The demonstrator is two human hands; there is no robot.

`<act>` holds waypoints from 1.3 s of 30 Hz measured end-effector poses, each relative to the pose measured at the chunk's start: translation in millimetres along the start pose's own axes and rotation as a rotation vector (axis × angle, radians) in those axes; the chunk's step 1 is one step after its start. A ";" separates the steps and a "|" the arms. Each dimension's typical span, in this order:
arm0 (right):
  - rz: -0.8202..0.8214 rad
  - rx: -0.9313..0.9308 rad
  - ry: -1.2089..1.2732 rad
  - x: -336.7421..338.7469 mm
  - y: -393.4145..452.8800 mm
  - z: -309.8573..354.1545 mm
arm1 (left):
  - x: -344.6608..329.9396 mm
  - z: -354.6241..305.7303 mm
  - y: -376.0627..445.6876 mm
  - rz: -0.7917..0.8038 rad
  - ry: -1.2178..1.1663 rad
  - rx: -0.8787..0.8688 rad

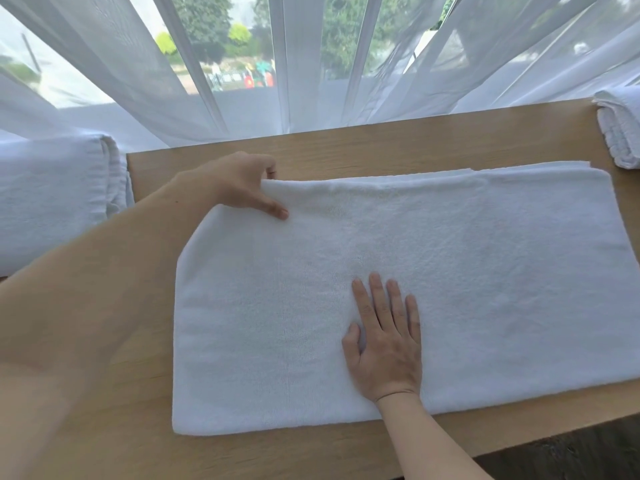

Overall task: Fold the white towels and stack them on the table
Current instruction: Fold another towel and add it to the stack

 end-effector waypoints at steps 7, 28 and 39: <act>-0.008 0.000 0.009 1.4 -0.2 -0.4 | -8.1 12.2 -7.2 -0.171 0.113 0.208; -0.037 0.011 0.017 0.4 -1.8 0.2 | -151.1 -59.3 -127.4 -0.480 0.186 0.210; -0.027 -0.007 0.021 -1.4 -2.3 -1.8 | -195.1 -99.0 -187.0 -0.447 0.149 0.118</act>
Point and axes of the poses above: each hand's wrist, its own y-axis towards the middle knuckle, its own x-axis out of the back of the hand, z = x × y, the point moved 6 cm from there along y, towards the middle knuckle, and after that the axes turned 15 degrees about y, right-handed, at the moved point
